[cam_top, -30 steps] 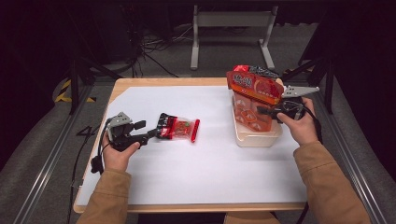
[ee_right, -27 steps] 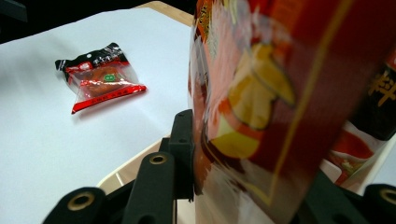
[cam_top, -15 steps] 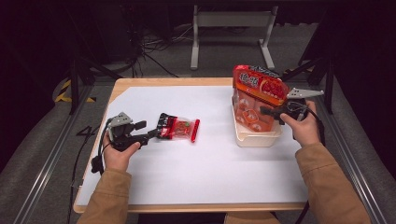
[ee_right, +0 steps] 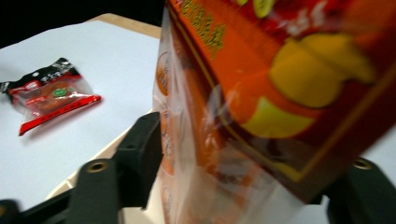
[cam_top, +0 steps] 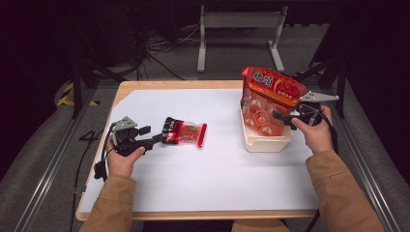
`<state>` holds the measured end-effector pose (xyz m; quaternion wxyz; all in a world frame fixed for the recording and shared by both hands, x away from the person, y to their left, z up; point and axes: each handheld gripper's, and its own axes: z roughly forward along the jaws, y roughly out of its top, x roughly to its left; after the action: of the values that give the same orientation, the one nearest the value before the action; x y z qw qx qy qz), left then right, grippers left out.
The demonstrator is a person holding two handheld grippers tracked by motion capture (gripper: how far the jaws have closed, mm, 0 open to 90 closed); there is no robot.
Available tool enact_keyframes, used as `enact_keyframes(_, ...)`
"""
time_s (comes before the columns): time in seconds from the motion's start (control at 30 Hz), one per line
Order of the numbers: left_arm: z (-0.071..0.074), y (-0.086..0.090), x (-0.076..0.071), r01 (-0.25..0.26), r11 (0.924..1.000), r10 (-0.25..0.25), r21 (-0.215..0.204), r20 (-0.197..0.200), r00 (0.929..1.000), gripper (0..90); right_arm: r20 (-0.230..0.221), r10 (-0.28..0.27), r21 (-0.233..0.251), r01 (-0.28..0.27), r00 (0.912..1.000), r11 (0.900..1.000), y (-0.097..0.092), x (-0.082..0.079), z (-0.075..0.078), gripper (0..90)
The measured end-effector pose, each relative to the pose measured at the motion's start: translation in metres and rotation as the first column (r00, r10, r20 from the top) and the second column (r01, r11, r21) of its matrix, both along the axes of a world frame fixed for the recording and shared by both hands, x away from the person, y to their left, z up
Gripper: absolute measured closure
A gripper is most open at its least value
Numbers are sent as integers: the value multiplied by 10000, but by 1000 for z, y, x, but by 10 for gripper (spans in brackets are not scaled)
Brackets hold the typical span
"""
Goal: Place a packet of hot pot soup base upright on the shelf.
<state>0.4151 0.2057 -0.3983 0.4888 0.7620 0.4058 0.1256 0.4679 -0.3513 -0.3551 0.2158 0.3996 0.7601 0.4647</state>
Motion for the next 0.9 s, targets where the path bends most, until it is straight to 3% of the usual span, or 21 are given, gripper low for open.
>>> enact_keyframes(0.13,0,0,1,-5,10000,5,1,-15,10000,370,263,-333,-24,333,9991,9994,-4,-5,3,284)
enact_keyframes(0.3,-1,-2,3,-15,10000,15,-30,-17,10000,370,366,-375,44,374,9986,9993,-9,-12,5,282)
enact_keyframes(0.57,-3,-3,7,-390,9992,394,103,-445,9982,389,598,-655,-156,665,9961,9977,-9,-32,13,265)
enact_keyframes(0.73,-4,-4,8,-457,9990,458,33,-513,9976,393,772,-1096,-635,1146,9910,9914,-8,-47,20,263)
enact_keyframes(0.9,-4,-5,8,-436,9990,437,19,-539,9976,391,911,-1190,-640,1250,9887,9901,-5,-61,27,257)
